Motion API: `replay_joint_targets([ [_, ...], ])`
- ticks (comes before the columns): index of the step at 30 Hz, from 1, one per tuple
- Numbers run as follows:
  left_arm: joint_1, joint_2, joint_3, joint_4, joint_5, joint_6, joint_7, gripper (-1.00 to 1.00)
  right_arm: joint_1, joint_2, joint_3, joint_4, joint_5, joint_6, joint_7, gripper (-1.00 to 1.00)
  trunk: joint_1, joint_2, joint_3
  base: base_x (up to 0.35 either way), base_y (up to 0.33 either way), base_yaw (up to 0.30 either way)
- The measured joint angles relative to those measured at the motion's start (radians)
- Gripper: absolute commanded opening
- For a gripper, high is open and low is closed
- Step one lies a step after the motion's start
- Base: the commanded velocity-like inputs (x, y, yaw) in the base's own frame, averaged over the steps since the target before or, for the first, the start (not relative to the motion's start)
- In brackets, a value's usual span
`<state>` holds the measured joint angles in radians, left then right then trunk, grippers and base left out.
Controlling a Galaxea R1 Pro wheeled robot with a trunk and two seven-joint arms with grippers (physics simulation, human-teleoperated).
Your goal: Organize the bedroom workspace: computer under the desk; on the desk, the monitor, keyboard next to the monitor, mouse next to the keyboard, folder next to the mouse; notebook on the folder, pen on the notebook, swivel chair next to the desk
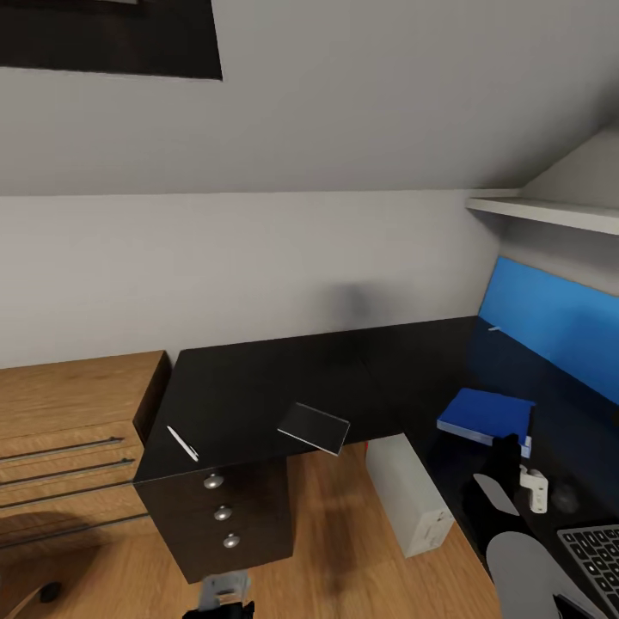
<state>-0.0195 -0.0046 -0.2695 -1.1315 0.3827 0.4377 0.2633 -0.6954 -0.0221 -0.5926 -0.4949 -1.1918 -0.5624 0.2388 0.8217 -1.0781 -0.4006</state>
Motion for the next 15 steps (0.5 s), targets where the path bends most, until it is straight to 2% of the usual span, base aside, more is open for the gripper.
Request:
replay_joint_targets([
  [4, 0.0, -0.006, -0.006, -0.17, 0.002, 0.118, 0.004, 1.0, 0.0, -0.001, 0.0, 0.001, 0.0, 0.0, 0.0, -1.0, 0.0, 0.0, 0.0, 0.0, 0.0, 0.0],
  [7, 0.0, -0.007, -0.007, -0.221, 0.006, 0.211, 0.009, 1.0, 0.0, 0.0, 0.0, 0.002, 0.0, 0.0, 0.0, -1.0, 0.0, 0.0, 0.0, 0.0, 0.0, 0.0],
  [9, 0.0, -0.005, -0.003, -0.23, 0.013, 0.236, 0.01, 1.0, 0.0, 0.001, 0.001, 0.004, 0.0, -0.001, 0.0, -1.0, 0.0, 0.0, 0.0, 0.0, 0.0, 0.0],
  [15, 0.0, -0.006, -0.002, -0.233, 0.021, 0.248, 0.011, 1.0, 0.0, 0.001, 0.003, 0.01, -0.001, 0.0, 0.0, -1.0, 0.023, -0.042, -0.019, 0.0, 0.0, 0.0],
])
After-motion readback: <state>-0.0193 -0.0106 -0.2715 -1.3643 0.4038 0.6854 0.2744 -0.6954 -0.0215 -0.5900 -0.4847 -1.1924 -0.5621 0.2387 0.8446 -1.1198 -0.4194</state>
